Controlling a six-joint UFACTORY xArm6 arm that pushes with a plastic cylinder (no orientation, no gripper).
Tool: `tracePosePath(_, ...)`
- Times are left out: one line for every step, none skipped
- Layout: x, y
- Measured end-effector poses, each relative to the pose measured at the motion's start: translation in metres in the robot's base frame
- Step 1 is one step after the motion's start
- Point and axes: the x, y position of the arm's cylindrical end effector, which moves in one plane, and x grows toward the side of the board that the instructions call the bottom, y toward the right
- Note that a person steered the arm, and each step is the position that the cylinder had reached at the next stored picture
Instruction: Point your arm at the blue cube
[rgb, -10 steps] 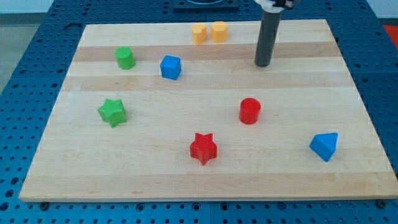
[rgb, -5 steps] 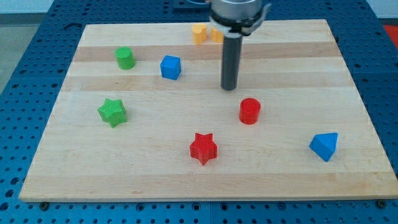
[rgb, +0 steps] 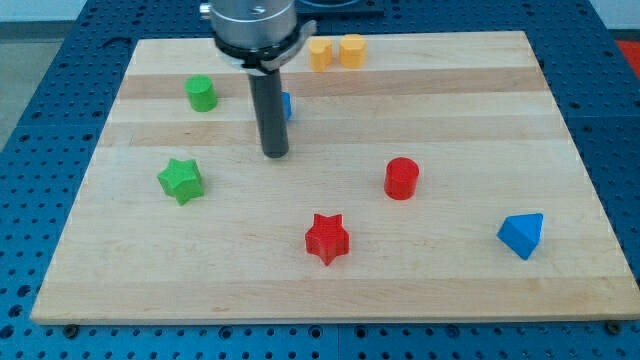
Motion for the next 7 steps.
tracePosePath(0.0, -0.025)
tracePosePath(0.0, -0.044)
tracePosePath(0.0, -0.044)
tracePosePath(-0.014, -0.044)
tracePosePath(-0.026, -0.044)
tracePosePath(-0.026, -0.044)
tracePosePath(-0.026, -0.021)
